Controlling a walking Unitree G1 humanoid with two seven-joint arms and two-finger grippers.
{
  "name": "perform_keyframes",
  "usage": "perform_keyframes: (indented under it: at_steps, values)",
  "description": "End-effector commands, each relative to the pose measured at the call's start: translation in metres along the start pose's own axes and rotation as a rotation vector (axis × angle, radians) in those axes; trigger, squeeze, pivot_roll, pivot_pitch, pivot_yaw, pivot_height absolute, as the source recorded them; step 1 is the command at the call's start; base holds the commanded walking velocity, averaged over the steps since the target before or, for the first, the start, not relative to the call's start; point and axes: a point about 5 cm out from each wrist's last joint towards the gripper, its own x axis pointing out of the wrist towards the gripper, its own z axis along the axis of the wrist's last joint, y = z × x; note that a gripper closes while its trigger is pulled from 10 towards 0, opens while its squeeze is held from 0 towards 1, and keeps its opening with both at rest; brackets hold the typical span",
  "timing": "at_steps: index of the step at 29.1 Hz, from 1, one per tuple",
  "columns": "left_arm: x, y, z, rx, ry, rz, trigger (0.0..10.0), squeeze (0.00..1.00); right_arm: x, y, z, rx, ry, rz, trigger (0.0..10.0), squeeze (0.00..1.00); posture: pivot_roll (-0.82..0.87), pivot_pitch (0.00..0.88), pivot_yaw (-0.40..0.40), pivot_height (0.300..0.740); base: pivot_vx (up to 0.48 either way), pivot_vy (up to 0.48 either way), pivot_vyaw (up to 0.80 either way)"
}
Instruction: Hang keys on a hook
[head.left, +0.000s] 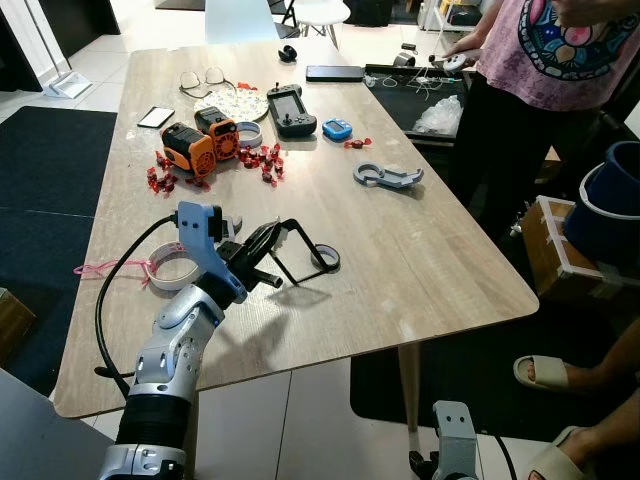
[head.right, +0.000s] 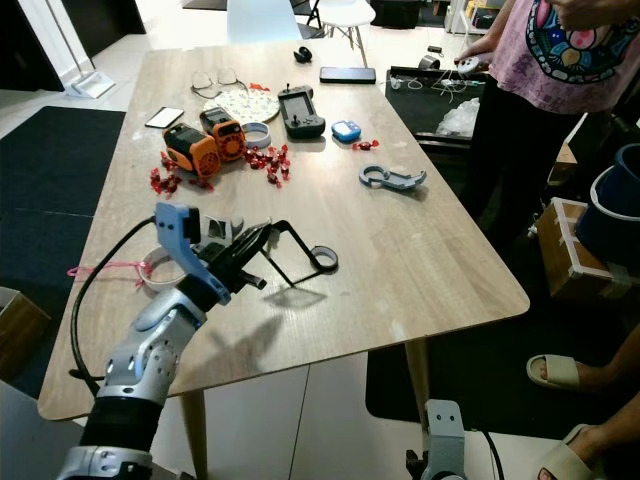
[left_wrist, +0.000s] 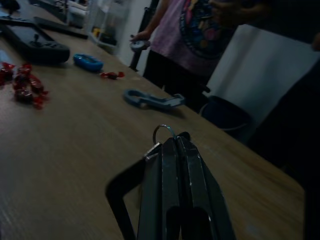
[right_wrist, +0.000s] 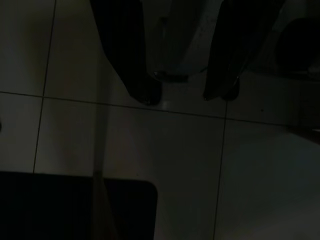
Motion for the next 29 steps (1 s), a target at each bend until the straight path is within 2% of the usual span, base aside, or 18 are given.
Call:
perform_keyframes:
  at_steps: [1,4,8,12,15,19,20,23,24,25,27,29]
  values:
    - [-0.014,-0.007,0.007,-0.017,-0.019,-0.139,0.0,0.0,-0.002,0.0,-0.01,0.014,0.036,-0.005,10.0,0.0,0.03,0.112,0.002,0.74,0.0,0.0,0.0]
    - [-0.019,-0.01,0.008,-0.034,-0.018,-0.186,0.0,0.0,-0.003,0.0,-0.011,0.014,0.037,-0.005,10.0,0.0,0.03,0.11,0.002,0.74,0.0,0.0,0.0]
    - [-0.047,-0.019,0.003,-0.071,0.105,-0.377,0.0,0.0,-0.003,-0.001,-0.012,0.013,0.04,-0.006,10.0,0.0,0.03,0.102,0.0,0.74,0.0,0.0,0.0]
    - [-0.073,-0.021,-0.008,-0.048,0.235,-0.457,0.0,0.0,-0.002,-0.001,-0.01,0.012,0.038,-0.007,10.0,0.0,0.03,0.098,-0.002,0.74,0.0,0.0,0.0]
    - [-0.097,-0.023,-0.016,-0.08,0.347,-0.51,0.0,0.0,-0.002,-0.001,-0.008,0.011,0.036,-0.006,10.0,0.0,0.03,0.094,-0.004,0.74,0.0,0.0,0.0]
    - [-0.124,-0.023,-0.027,-0.131,0.475,-0.534,0.0,0.0,-0.001,0.001,-0.007,0.01,0.033,-0.003,10.0,0.0,0.04,0.09,-0.006,0.74,0.0,0.0,0.0]
    - [-0.124,-0.023,-0.027,-0.131,0.475,-0.534,0.0,0.0,-0.001,0.001,-0.007,0.01,0.033,-0.003,10.0,0.0,0.04,0.09,-0.006,0.74,0.0,0.0,0.0]
    - [-0.149,-0.021,-0.037,-0.172,0.59,-0.533,0.0,0.0,-0.001,0.002,-0.007,0.011,0.033,-0.001,10.0,0.0,0.04,0.087,-0.005,0.74,0.0,0.0,0.0]
    - [-0.149,-0.021,-0.037,-0.172,0.59,-0.533,0.0,0.0,-0.001,0.002,-0.007,0.011,0.033,-0.001,10.0,0.0,0.04,0.087,-0.005,0.74,0.0,0.0,0.0]
    - [-0.159,-0.022,-0.041,-0.194,0.634,-0.535,0.0,0.0,-0.001,0.002,-0.007,0.011,0.033,0.0,10.0,0.0,0.04,0.087,-0.005,0.74,0.0,0.0,0.0]
    - [-0.159,-0.022,-0.041,-0.194,0.634,-0.535,0.0,0.0,-0.001,0.002,-0.007,0.011,0.033,0.0,10.0,0.0,0.04,0.087,-0.005,0.74,0.0,0.0,0.0]
    - [-0.183,-0.023,-0.053,-0.249,0.721,-0.511,0.0,0.0,-0.001,0.002,-0.008,0.012,0.034,0.001,10.0,0.0,0.04,0.086,-0.007,0.74,0.0,0.0,0.0]
